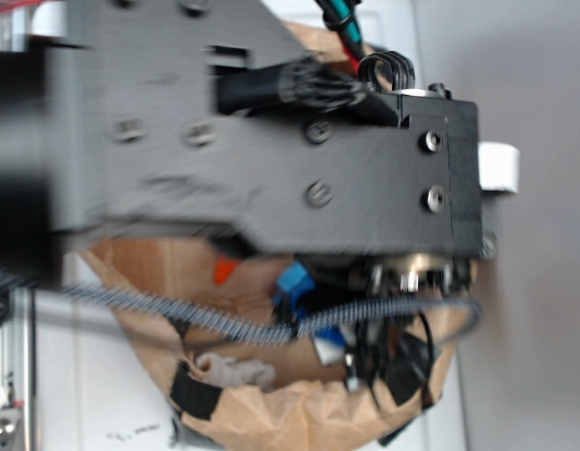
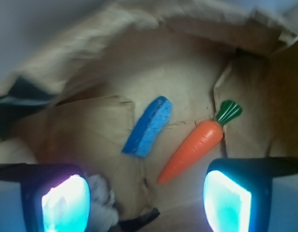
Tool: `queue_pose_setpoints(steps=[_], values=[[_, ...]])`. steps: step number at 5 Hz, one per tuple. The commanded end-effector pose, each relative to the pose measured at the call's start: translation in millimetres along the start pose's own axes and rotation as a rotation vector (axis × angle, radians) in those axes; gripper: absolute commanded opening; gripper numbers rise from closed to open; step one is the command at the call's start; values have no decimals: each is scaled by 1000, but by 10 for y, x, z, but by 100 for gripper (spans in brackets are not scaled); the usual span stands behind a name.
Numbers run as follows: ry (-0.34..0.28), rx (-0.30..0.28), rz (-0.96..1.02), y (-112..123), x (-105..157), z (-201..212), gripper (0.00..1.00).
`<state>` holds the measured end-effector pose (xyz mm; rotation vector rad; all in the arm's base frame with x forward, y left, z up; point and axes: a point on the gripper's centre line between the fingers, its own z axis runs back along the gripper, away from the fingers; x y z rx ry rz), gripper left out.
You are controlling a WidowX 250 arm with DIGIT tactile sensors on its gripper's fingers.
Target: Grab the blue sponge.
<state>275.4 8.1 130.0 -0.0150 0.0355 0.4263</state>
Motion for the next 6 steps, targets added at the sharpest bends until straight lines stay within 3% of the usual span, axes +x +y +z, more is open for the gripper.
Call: queue_pose_setpoints(steps=[1, 3, 4, 5, 6], values=[[-26, -82, 195, 179, 222, -372, 100], [10, -103, 130, -15, 135, -729, 100], [2, -70, 119, -168, 13, -851, 100], [-16, -32, 117, -249, -16, -1057, 84], [-22, -15, 140, -235, 14, -1122, 0]])
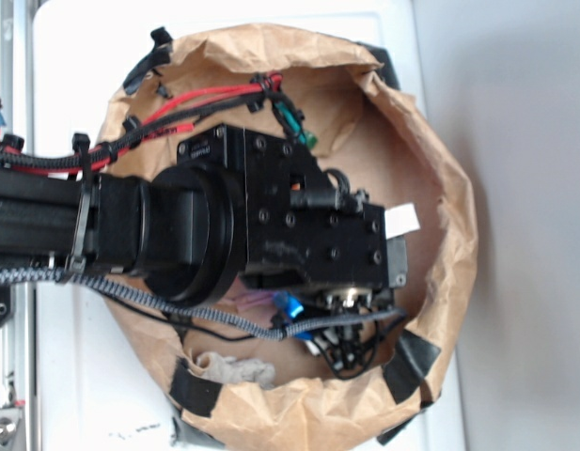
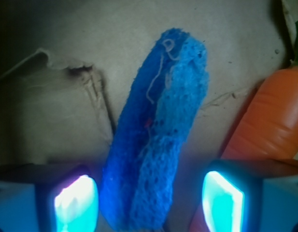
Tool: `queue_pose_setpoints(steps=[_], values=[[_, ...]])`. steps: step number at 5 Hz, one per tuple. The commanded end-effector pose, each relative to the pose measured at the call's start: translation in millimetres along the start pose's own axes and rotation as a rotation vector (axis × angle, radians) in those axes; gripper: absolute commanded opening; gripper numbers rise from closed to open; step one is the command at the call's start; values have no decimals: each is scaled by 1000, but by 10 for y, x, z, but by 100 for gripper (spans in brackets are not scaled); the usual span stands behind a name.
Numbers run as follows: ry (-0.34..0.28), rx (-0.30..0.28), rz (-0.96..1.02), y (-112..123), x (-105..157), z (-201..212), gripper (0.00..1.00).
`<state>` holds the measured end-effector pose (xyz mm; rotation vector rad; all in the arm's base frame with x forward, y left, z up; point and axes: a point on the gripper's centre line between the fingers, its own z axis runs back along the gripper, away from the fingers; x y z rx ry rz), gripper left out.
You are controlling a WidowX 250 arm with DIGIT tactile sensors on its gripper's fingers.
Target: Grab the blue sponge.
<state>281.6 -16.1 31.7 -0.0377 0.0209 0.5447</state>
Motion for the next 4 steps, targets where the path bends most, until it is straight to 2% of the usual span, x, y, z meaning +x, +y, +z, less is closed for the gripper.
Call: queue_pose_setpoints(steps=[1, 2, 3, 4], values=[[-26, 14, 38, 2, 48, -128, 0], [-28, 18, 43, 15, 61, -131, 0], [-41, -18, 14, 86, 41, 15, 0], [-7, -82, -28, 248, -14, 358, 0]])
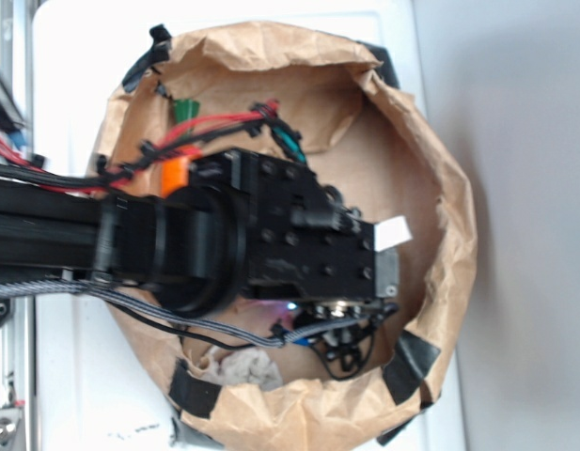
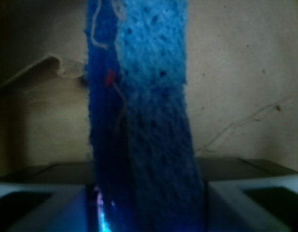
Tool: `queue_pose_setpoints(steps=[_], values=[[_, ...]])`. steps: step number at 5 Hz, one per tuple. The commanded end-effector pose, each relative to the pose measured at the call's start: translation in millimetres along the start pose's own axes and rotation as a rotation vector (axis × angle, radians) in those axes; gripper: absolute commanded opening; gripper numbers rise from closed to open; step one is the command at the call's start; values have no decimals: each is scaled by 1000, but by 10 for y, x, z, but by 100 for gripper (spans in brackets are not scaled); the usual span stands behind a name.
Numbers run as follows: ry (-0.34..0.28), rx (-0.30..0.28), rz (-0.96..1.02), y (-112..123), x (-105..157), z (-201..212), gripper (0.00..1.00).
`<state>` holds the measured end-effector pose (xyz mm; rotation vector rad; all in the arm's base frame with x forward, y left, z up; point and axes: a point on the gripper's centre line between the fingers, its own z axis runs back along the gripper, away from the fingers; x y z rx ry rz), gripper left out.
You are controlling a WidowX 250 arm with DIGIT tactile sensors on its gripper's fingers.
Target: Grab the blue sponge.
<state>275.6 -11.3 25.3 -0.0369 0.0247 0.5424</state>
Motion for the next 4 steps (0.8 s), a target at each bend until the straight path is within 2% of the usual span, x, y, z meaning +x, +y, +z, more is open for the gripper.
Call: queue_pose_setpoints(steps=[1, 2, 3, 4], values=[[20, -103, -60, 288, -18, 898, 0], [22, -80, -116, 306, -54, 1255, 0], [-25, -102, -185, 331, -109, 1488, 0], [-77, -64, -257, 374, -162, 1528, 0]])
